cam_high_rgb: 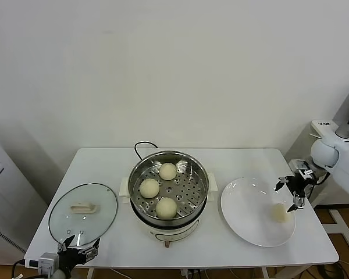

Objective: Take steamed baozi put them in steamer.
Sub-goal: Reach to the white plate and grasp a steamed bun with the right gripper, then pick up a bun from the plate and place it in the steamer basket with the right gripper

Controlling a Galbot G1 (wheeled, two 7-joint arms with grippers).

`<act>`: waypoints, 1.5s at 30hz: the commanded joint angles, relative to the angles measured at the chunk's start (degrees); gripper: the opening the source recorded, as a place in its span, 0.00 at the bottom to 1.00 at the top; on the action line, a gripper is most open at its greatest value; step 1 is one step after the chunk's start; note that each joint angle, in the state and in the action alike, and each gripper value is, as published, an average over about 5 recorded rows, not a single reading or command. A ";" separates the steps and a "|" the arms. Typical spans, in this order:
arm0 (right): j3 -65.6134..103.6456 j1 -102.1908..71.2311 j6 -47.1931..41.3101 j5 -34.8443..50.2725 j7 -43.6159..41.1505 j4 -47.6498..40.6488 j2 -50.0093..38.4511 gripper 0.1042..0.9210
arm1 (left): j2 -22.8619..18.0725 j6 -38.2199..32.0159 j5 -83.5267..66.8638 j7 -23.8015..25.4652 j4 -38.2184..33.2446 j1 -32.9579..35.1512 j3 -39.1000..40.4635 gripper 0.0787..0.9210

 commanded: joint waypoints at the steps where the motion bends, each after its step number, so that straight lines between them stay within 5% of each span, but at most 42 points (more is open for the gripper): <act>1: 7.10 -7.81 0.79 -5.18 0.95 -0.64 0.12 0.88 | 0.02 -0.04 0.00 0.03 -0.02 0.00 0.00 0.88; 14: 11.81 -12.12 1.29 -8.92 2.77 -2.29 2.49 0.85 | -0.12 0.09 0.13 0.00 -0.19 0.01 -0.03 0.88; 29: 12.05 -11.19 0.58 -9.10 1.86 -0.69 1.52 0.43 | -0.45 0.47 0.35 -0.08 -0.70 0.16 -0.05 0.88; 45: -23.85 26.03 -14.81 24.07 3.35 19.33 -5.73 0.41 | -1.25 0.94 1.23 -0.48 -1.23 0.47 -0.30 0.88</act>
